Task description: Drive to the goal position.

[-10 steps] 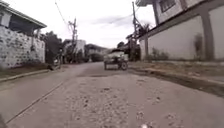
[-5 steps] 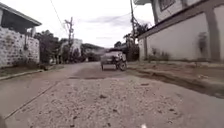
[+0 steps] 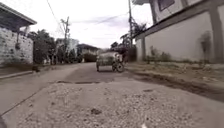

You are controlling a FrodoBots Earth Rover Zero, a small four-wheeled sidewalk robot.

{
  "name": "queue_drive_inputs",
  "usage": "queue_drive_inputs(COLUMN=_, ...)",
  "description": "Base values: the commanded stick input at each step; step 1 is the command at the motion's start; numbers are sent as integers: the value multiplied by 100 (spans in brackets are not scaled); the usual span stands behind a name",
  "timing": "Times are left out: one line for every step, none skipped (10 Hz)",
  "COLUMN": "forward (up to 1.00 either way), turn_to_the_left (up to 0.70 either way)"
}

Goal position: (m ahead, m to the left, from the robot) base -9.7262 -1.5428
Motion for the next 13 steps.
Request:
queue_drive_inputs(forward=70, turn_to_the_left=-3)
queue_drive_inputs(forward=70, turn_to_the_left=-8)
queue_drive_inputs(forward=70, turn_to_the_left=-8)
queue_drive_inputs(forward=70, turn_to_the_left=-4)
queue_drive_inputs(forward=70, turn_to_the_left=0)
queue_drive_inputs(forward=70, turn_to_the_left=0)
queue_drive_inputs(forward=70, turn_to_the_left=0)
queue_drive_inputs(forward=70, turn_to_the_left=0)
queue_drive_inputs(forward=70, turn_to_the_left=0)
queue_drive_inputs(forward=70, turn_to_the_left=0)
queue_drive_inputs(forward=63, turn_to_the_left=0)
queue_drive_inputs(forward=49, turn_to_the_left=0)
queue_drive_inputs(forward=35, turn_to_the_left=0)
